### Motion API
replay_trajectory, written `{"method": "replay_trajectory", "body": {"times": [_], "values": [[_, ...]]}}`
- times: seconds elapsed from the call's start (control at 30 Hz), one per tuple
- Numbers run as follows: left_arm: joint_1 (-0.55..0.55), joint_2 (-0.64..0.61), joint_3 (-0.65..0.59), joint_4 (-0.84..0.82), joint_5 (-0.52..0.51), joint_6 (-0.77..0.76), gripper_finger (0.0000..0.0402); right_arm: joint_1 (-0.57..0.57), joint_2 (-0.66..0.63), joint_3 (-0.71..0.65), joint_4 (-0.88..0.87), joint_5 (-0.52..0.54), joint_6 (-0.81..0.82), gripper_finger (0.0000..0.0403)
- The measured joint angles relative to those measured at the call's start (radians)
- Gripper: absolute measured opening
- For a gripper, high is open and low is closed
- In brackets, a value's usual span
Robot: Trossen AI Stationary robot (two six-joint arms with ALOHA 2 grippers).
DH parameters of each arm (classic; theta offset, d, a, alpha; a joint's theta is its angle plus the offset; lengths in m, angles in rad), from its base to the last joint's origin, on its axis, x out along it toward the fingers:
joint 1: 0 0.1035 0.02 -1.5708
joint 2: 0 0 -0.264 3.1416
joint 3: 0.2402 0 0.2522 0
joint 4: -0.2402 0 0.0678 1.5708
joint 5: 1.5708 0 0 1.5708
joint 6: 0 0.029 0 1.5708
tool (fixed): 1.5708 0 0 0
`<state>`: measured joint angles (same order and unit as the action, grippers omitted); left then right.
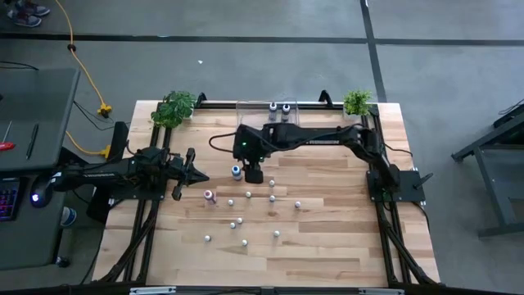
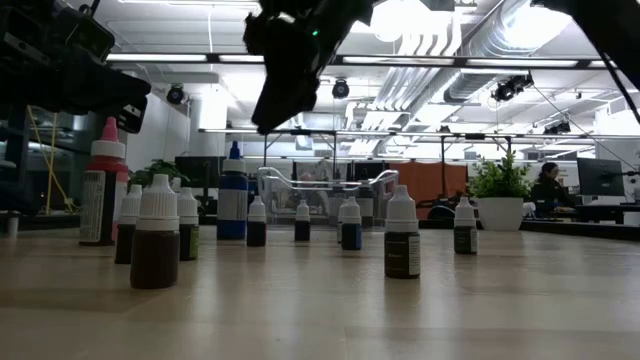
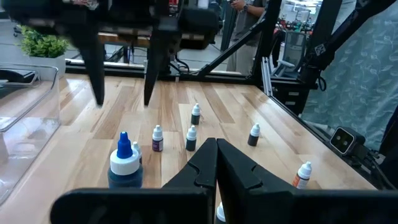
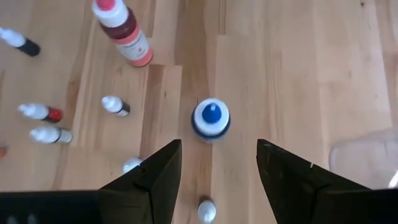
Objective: Pick & Place food coloring
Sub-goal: Put the large blue food coloring bottle into the transparent bin
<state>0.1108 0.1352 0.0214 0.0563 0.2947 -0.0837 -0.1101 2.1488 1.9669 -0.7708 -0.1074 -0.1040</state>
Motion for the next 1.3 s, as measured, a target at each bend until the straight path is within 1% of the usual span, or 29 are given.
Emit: {"method": "replay_trajectory", "body": {"times": [0.27,0.63,1.3], "values": [[0.000,0.000,0.000,0.000,-0.001,0.000,0.0002,0.003,0.101,0.128,-0.041,-0.011,0.019,0.0197],[0.000,0.000,0.000,0.000,-0.001,0.000,0.0002,0.012,0.188,0.203,-0.060,-0.015,0.011,0.0197],[0.000,0.000,0.000,0.000,-0.001,0.000,0.0002,0.012,0.221,0.203,-0.054,-0.011,0.017,0.0197]]}}
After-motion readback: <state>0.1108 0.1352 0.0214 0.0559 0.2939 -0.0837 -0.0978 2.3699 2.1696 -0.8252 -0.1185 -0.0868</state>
